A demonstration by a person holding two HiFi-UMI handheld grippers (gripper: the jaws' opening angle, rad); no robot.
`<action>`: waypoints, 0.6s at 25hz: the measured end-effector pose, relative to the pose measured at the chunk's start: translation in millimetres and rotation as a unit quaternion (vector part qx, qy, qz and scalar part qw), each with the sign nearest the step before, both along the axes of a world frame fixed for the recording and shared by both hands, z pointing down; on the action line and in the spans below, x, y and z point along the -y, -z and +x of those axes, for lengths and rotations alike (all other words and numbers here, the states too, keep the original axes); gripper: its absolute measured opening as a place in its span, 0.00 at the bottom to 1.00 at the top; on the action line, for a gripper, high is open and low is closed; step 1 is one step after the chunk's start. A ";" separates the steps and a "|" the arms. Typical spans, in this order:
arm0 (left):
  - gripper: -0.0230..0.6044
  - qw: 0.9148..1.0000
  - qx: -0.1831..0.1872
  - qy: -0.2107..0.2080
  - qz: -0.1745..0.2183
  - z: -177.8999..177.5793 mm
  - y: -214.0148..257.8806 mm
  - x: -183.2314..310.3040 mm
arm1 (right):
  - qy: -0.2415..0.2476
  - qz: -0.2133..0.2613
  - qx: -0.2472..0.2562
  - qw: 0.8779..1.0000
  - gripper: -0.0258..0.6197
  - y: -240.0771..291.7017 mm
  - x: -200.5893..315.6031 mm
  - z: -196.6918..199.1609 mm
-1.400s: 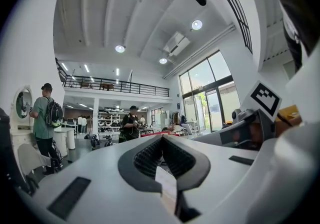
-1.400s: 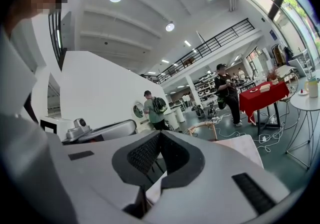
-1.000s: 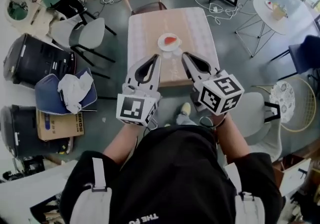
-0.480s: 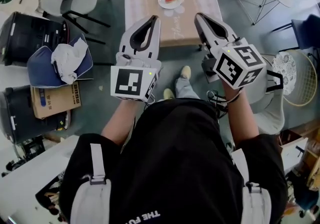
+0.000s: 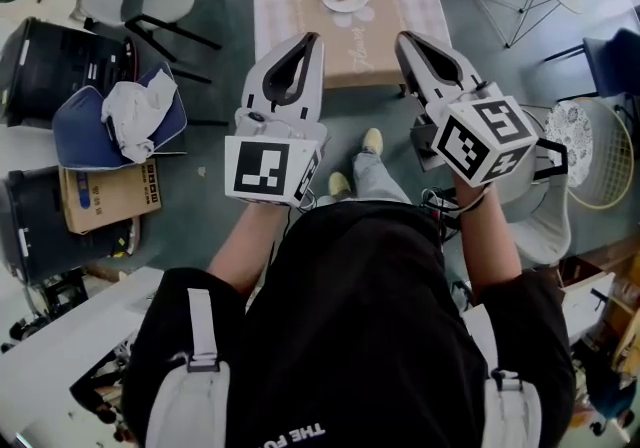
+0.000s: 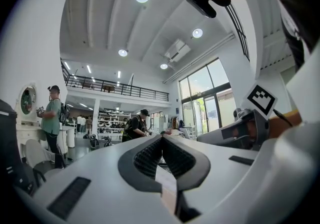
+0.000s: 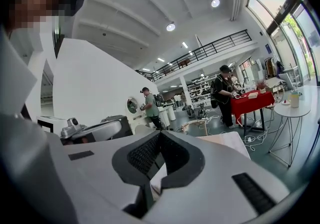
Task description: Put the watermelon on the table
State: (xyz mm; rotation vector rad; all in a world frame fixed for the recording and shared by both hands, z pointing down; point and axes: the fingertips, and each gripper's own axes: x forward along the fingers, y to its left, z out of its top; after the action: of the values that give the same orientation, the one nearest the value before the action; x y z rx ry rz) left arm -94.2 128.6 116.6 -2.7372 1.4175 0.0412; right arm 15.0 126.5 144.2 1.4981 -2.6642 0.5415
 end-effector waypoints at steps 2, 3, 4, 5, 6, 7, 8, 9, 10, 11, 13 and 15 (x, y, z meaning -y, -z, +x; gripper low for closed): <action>0.05 1.000 0.000 0.002 -0.003 -3.5 -0.9 -2.7 | 0.000 -0.005 -0.002 1.000 0.06 -2.1 -1.2 -0.4; 0.05 1.000 0.002 0.005 -0.005 -5.8 -2.0 -3.8 | 0.001 -0.007 -0.004 1.000 0.06 -3.6 -1.3 -1.4; 0.05 1.000 0.003 0.007 -0.007 -7.7 -3.3 -4.6 | 0.002 -0.010 -0.004 1.000 0.06 -5.3 -1.3 -2.3; 0.05 1.000 0.004 0.008 -0.009 -8.8 -4.6 -4.9 | 0.003 -0.012 -0.005 1.000 0.06 -6.6 -0.9 -2.8; 0.05 1.000 0.006 0.010 -0.011 -9.1 -5.1 -4.6 | 0.005 -0.014 -0.006 1.000 0.06 -7.3 0.1 -2.8; 0.05 1.000 0.007 0.012 -0.011 -8.9 -5.0 -3.9 | 0.006 -0.014 -0.007 1.000 0.06 -7.6 1.7 -2.7; 0.05 1.000 0.008 0.014 -0.010 -8.4 -4.7 -3.0 | 0.008 -0.015 -0.008 1.000 0.06 -7.6 3.4 -2.6; 0.05 1.000 0.009 0.016 -0.010 -7.4 -4.5 -2.0 | 0.011 -0.015 -0.009 1.000 0.06 -7.6 4.7 -2.1; 0.05 1.000 0.010 0.018 -0.010 -5.9 -4.5 -0.9 | 0.014 -0.016 -0.010 1.000 0.06 -7.7 5.6 -0.7; 0.05 1.000 0.010 0.021 -0.011 -4.2 -4.7 0.0 | 0.016 -0.016 -0.011 1.000 0.06 -7.8 6.1 1.3; 0.05 1.000 0.012 0.024 -0.014 0.3 -5.1 -0.3 | 0.018 -0.017 -0.010 1.000 0.06 -7.7 4.9 6.5; 0.05 0.999 0.014 0.026 -0.015 6.3 -4.5 -2.4 | 0.022 -0.016 -0.011 1.000 0.06 -6.7 3.0 11.8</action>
State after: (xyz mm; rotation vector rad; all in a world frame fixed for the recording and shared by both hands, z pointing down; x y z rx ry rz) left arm -87.9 131.0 121.1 -2.7118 1.4939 -0.0211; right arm 26.9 123.6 151.0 1.4255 -2.6516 0.5592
